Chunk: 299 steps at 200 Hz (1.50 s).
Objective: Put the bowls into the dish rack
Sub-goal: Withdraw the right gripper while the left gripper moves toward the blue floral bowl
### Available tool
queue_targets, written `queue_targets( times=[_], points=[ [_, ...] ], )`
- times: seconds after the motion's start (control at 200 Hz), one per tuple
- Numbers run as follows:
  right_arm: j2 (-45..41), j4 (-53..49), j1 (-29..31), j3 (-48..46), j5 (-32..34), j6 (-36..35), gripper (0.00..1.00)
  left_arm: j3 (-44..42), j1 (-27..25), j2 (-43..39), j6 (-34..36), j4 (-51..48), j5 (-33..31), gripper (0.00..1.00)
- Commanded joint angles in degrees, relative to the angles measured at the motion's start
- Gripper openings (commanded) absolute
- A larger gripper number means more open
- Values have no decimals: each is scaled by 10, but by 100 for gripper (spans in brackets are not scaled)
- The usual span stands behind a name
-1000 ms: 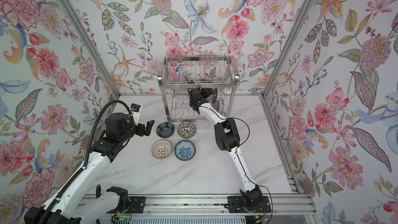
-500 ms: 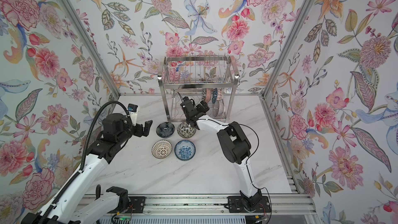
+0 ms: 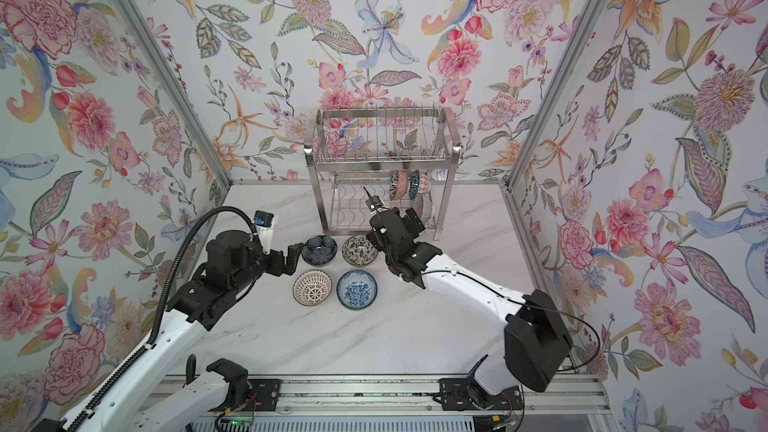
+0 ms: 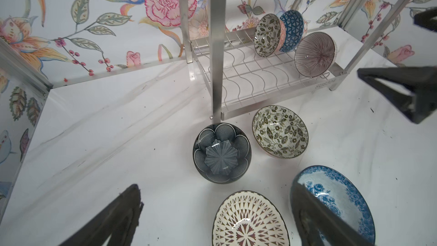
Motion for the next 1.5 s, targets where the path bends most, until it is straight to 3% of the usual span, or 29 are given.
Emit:
queue_targets(
  times=[0.0, 0.235, 0.555, 0.771, 1.111, 1.356, 1.491],
  points=[
    [-74, -84, -22, -28, -84, 56, 99, -14, -47, 19, -20, 10, -55, 99],
    [-171, -161, -117, -49, -171, 104, 99, -41, -135, 85, -43, 77, -55, 99],
    [-148, -192, -152, -14, -198, 105, 99, -47, -155, 201, -72, 133, -23, 98],
    [-130, -204, -157, 15, -206, 102, 99, -45, -169, 247, -95, 158, 6, 86],
    [-172, -335, -161, 99, -173, 77, 99, -31, -174, 296, -92, 165, 26, 69],
    [-163, -327, -171, 49, -250, 79, 99, -16, -174, 317, -93, 159, 32, 49],
    [-160, -301, -175, 30, -285, 89, 99, -4, -174, 326, -91, 152, 34, 32]
  ],
)
